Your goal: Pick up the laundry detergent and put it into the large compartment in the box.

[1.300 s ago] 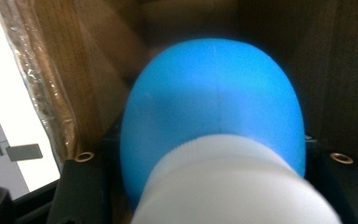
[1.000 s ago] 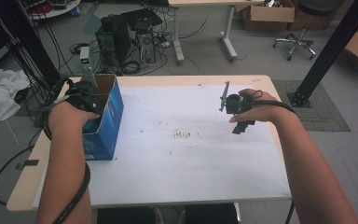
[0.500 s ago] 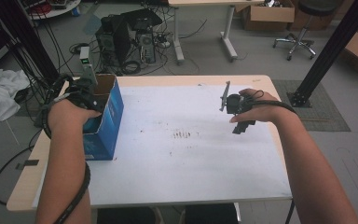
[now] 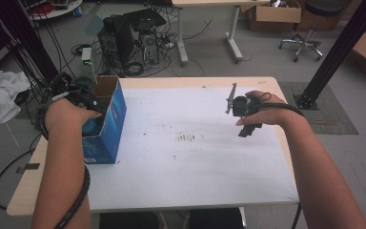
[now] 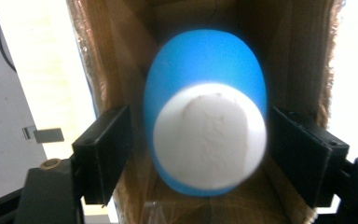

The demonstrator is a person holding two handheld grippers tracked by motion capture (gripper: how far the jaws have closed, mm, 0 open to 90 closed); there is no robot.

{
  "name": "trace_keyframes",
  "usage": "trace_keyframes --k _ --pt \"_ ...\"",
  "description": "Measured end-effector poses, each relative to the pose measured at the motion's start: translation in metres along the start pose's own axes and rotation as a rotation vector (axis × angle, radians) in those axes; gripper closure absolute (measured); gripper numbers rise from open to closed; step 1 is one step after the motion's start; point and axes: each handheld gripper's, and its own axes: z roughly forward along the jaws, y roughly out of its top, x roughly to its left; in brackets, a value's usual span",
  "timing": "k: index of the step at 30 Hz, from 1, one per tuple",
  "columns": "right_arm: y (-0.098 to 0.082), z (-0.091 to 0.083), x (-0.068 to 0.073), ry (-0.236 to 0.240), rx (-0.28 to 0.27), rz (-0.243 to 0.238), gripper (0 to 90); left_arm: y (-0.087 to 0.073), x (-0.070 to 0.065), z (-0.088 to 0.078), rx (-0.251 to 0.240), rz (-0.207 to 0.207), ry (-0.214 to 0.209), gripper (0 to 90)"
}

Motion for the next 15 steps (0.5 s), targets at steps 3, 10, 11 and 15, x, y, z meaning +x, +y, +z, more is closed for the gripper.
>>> trace_keyframes --k 3,10,11,15 --pt "0.001 -0.002 0.000 -0.005 -0.003 -0.006 16.6 -0.001 0.000 -0.006 -0.017 -0.002 0.006 22.3" --pt "0.002 -0.005 0.001 -0.010 -0.004 -0.007 16.6 -0.004 -0.002 -0.018 -0.033 0.006 0.014 16.4" --pt "0.003 -0.004 0.001 -0.009 -0.005 -0.011 16.6 -0.005 -0.002 -0.019 -0.037 0.006 0.017 15.6" --pt "0.003 -0.005 0.001 -0.009 -0.004 -0.013 16.6 -0.007 0.000 -0.023 -0.042 0.005 0.025 14.8"
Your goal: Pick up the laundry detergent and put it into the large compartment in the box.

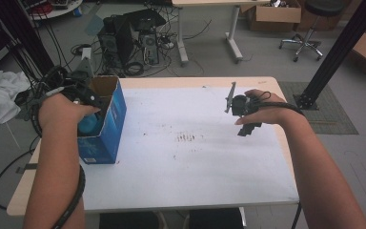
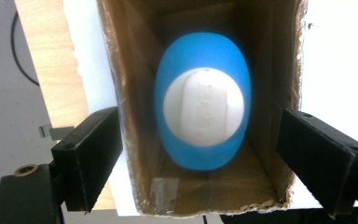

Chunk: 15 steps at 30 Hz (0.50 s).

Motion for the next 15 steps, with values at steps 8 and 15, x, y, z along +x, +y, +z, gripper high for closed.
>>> trace_keyframes --k 8,15 --pt "0.000 -0.001 0.001 -0.002 0.002 0.002 16.5 -0.003 -0.001 -0.004 0.015 0.024 0.003 5.0" --pt "0.000 -0.002 0.002 -0.005 0.004 -0.003 16.6 -0.006 -0.002 -0.013 0.002 0.048 0.011 4.7"
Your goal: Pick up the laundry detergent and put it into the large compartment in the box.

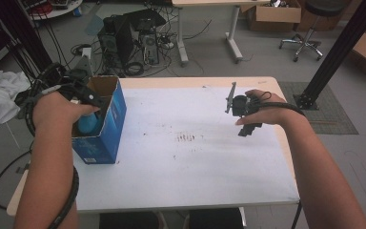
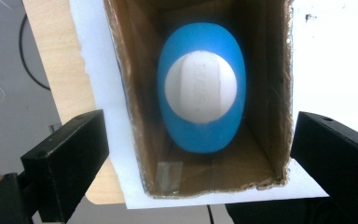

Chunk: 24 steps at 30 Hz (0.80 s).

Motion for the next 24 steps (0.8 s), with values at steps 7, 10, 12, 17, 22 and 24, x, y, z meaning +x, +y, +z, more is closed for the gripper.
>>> trace_keyframes --k 7,10,12,17,22,24 --pt "-0.001 -0.002 0.001 -0.001 -0.005 0.005 16.6 -0.003 -0.002 -0.011 -0.015 0.019 0.013 0.2" --pt "-0.001 -0.002 0.001 -0.002 -0.007 0.004 16.6 -0.004 -0.008 -0.020 -0.037 0.056 0.020 0.1" --pt "0.000 -0.002 0.001 -0.003 -0.005 -0.003 16.6 -0.005 -0.015 -0.025 -0.056 0.091 0.024 0.1" --pt "0.001 -0.005 0.002 -0.004 0.000 -0.010 16.6 -0.005 -0.038 -0.041 -0.107 0.223 0.002 0.1" --pt "0.002 -0.005 0.003 -0.004 0.009 -0.019 16.6 -0.007 -0.061 -0.048 -0.122 0.381 -0.058 0.1" --pt "0.003 -0.005 0.004 -0.002 0.010 -0.023 16.6 -0.008 -0.070 -0.050 -0.123 0.440 -0.056 0.1"
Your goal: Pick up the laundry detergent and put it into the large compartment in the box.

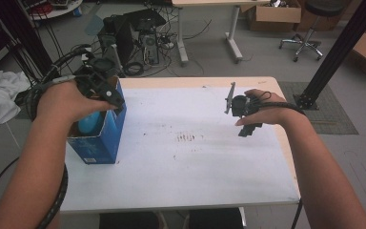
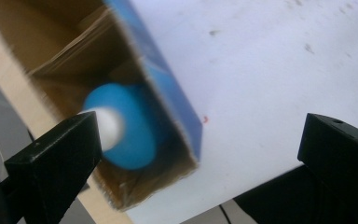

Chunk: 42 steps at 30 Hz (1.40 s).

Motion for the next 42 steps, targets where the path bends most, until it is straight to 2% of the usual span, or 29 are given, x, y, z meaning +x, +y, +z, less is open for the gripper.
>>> trace_keyframes --k 4,5,7,9,12,21,23,25,33,36,38,42 --pt "0.002 -0.002 0.001 0.002 0.005 -0.010 16.6 0.005 -0.017 -0.001 0.000 0.107 -0.028 0.1" --pt "0.003 -0.002 0.002 0.001 0.008 -0.011 16.6 0.006 -0.021 -0.001 0.003 0.127 -0.048 0.1" --pt "0.004 -0.003 0.003 0.004 0.019 -0.021 16.6 0.008 -0.029 -0.002 -0.012 0.207 -0.056 0.1" --pt "0.005 -0.004 0.003 0.000 0.020 -0.025 16.6 0.009 -0.035 -0.001 -0.023 0.257 -0.084 0.1" --pt "0.007 -0.005 0.004 -0.002 0.022 -0.033 16.6 0.011 -0.042 0.000 -0.030 0.311 -0.097 0.1" --pt "0.009 -0.005 0.008 0.004 0.032 -0.047 16.6 0.014 -0.064 0.014 0.020 0.478 -0.116 0.1" --pt "0.009 -0.006 0.009 0.004 0.035 -0.051 16.6 0.013 -0.071 0.018 0.031 0.526 -0.135 0.1" --pt "0.009 -0.007 0.009 0.001 0.035 -0.052 16.6 0.012 -0.080 0.022 0.041 0.593 -0.137 0.1" --pt "0.008 -0.010 0.011 -0.001 0.032 -0.054 16.6 0.010 -0.104 0.037 0.059 0.769 -0.153 0.1" --pt "0.008 -0.010 0.011 -0.003 0.035 -0.055 16.5 0.008 -0.111 0.040 0.063 0.821 -0.176 0.1" --pt "0.008 -0.010 0.011 -0.001 0.034 -0.054 16.6 0.007 -0.114 0.041 0.066 0.841 -0.196 0.1" --pt "0.008 -0.011 0.011 0.000 0.034 -0.051 16.5 0.007 -0.116 0.046 0.081 0.860 -0.182 0.1"
